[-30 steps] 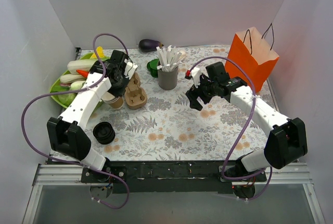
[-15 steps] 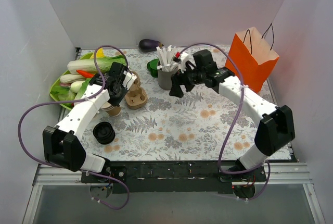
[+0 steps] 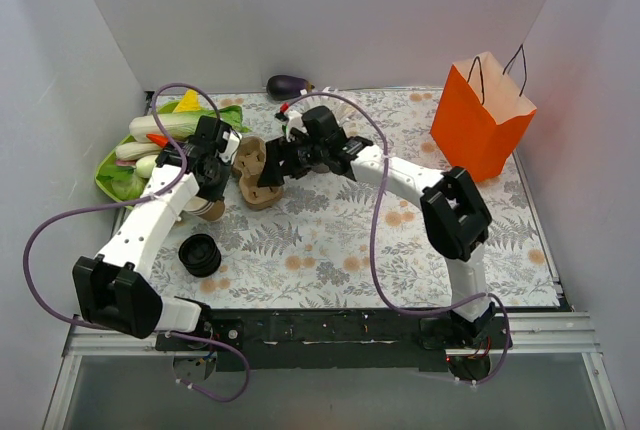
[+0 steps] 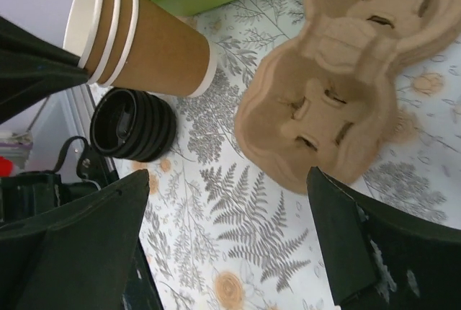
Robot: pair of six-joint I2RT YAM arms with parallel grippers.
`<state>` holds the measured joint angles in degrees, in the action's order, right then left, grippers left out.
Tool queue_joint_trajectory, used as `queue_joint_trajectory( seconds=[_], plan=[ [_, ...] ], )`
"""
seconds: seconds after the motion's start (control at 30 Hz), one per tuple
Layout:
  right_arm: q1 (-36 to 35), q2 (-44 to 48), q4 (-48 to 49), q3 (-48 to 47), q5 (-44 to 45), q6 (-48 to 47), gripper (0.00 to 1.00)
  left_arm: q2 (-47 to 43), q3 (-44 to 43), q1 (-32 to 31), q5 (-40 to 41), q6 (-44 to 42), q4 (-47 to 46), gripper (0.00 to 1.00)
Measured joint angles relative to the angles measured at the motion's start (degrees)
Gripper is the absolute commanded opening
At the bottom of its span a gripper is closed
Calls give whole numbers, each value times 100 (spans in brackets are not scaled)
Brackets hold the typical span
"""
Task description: Pack the takeout coffee
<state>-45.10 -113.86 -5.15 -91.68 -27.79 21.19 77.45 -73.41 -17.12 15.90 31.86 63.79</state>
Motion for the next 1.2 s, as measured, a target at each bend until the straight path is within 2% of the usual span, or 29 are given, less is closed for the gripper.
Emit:
queue_joint_trajectory(
  seconds=[0.2, 0.47, 0.73, 1.2],
  plan=[
    [-160, -793, 505, -391, -232, 896, 98, 72, -105, 378, -393, 302, 142, 0],
    [-267, -1276, 879, -807, -522, 1464, 98, 367, -385, 568, -1106, 400, 201, 0],
    [-315, -1447, 1132, -1198, -562, 1718, 98, 570, -595, 568, -1423, 400, 260, 0],
    [-404, -1779, 1241, -1228, -608, 1919, 98, 647, -791, 570, -1510, 396, 319, 0]
  ],
)
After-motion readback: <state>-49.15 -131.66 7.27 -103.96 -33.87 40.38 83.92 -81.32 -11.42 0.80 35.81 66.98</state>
